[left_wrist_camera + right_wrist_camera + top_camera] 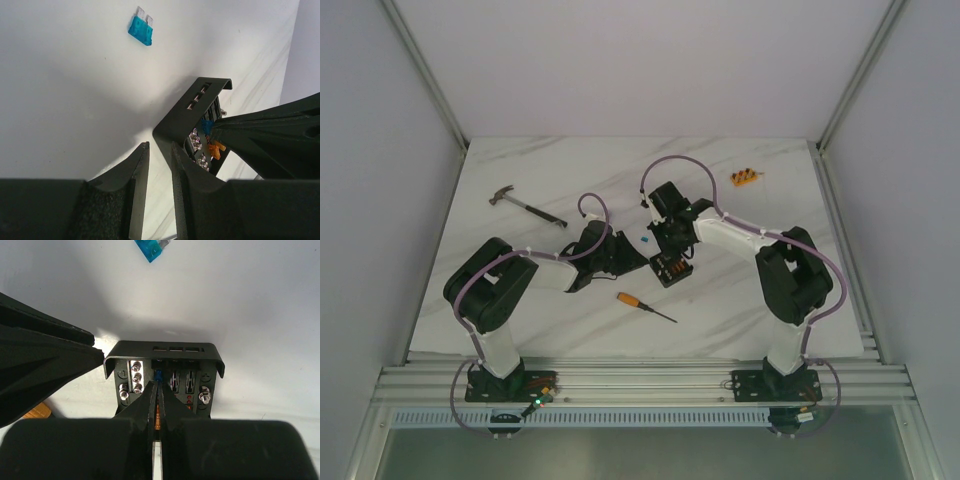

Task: Snap on the fuse box
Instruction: Install the fuse at the fuse box base.

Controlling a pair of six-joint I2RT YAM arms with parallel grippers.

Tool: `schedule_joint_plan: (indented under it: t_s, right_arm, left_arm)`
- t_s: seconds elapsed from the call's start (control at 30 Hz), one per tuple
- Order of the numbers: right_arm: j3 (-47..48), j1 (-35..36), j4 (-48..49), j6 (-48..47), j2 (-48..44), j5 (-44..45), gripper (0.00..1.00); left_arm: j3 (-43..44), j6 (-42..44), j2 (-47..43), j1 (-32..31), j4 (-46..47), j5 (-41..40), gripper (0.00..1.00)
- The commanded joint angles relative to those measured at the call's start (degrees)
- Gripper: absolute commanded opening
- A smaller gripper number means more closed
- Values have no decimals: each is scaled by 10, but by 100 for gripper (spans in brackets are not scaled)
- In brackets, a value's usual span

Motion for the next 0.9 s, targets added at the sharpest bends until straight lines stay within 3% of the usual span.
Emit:
schedule_joint_plan:
  t_s: [0.0, 0.4, 0.87]
  right_arm:
    - [-39, 1, -44, -13, 65, 29, 0]
    - [-53, -2, -42, -16, 207, 78, 0]
    - [-41, 67, -6, 25, 9, 10, 3]
  left_arm:
    - [-1, 0, 2, -1, -2, -6, 33]
    - [-1, 0, 9, 0, -3, -8, 33]
    - [-43, 10, -72, 2, -37, -46, 34]
